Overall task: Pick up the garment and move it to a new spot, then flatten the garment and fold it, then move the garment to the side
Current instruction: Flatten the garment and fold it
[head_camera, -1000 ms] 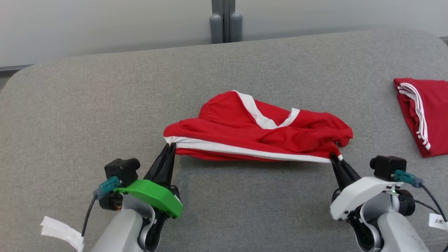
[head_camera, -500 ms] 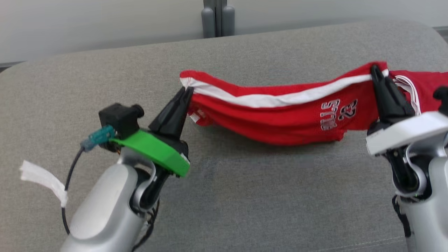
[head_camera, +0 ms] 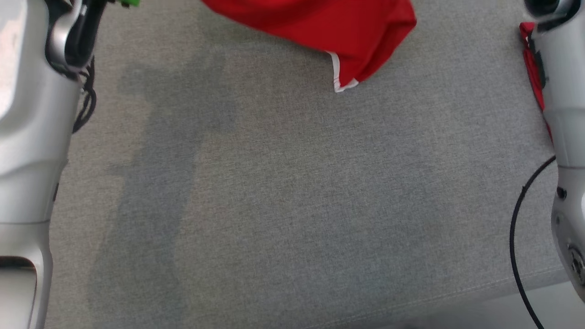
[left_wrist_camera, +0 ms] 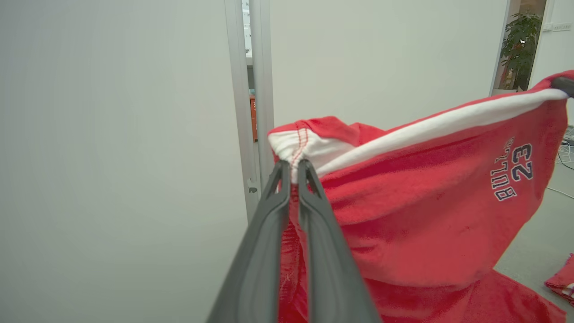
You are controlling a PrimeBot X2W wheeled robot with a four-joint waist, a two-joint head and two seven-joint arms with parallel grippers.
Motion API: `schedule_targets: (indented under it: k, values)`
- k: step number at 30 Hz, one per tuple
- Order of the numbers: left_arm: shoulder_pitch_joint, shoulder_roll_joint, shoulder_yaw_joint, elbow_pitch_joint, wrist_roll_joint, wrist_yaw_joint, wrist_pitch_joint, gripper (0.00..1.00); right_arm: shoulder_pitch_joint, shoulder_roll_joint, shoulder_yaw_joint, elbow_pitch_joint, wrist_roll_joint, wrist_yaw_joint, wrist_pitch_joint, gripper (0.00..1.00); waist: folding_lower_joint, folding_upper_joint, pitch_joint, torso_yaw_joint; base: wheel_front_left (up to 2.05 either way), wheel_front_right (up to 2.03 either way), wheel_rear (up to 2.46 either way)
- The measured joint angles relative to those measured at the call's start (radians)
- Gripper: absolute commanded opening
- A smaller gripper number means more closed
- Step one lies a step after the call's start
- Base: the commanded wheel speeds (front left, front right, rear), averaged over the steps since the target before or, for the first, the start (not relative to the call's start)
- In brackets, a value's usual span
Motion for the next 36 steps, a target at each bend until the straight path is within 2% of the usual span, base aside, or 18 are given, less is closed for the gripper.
schedule_targets:
  k: [2,4,7,10,17,22,27,30,36]
  values:
    - [-0.059,-0.006,0.003,0.029,0.016,0.000,-0.072,0.00,-0.081,0.008,-0.009,0.047,-0.026,0.000,-0.110,0.00,0.0000,0.0000,0.032,-0.016,0.00,0.00,0.00]
    - [-0.100,-0.015,0.017,0.046,0.022,0.000,-0.135,0.00,-0.141,0.014,-0.016,0.069,-0.042,0.000,-0.157,0.00,0.0001,0.0000,0.054,-0.030,0.00,0.00,0.00]
    - [-0.139,-0.039,0.044,0.055,0.016,0.000,-0.181,0.00,-0.188,0.010,-0.026,0.079,-0.047,0.000,-0.181,0.00,0.0001,0.0000,0.075,-0.047,0.00,0.00,0.00]
    - [-0.125,-0.051,0.014,0.041,-0.010,0.000,-0.192,0.00,-0.177,0.003,-0.014,0.100,-0.044,0.000,-0.185,0.00,0.0000,0.0000,0.080,-0.049,0.00,0.00,0.00]
    - [0.120,-0.049,-0.114,0.057,-0.121,-0.001,-0.196,0.00,0.042,-0.009,0.080,0.253,0.002,0.000,-0.170,0.00,-0.0001,0.0000,0.061,-0.028,0.00,0.00,0.00]
    - [0.357,-0.066,-0.156,0.018,-0.170,-0.002,-0.196,0.00,0.245,-0.071,0.176,0.272,0.043,0.001,-0.139,0.00,-0.0001,0.0000,0.029,-0.015,0.00,0.00,0.00]
    - [0.587,-0.053,-0.172,-0.056,-0.199,-0.002,-0.196,0.00,0.467,-0.153,0.287,0.131,0.164,0.001,-0.052,0.00,-0.0001,0.0000,-0.018,-0.004,0.00,0.00,0.00]
    - [0.711,-0.038,-0.193,-0.096,-0.210,-0.002,-0.197,0.00,0.602,-0.225,0.332,0.010,0.226,0.001,0.052,0.00,-0.0002,0.0000,-0.052,0.001,0.00,0.00,0.00]
    - [0.865,0.008,-0.209,-0.124,-0.209,-0.002,-0.197,0.00,0.868,-0.373,0.373,-0.326,0.401,0.001,0.292,0.00,-0.0002,0.0000,-0.124,0.015,0.00,0.00,0.00]
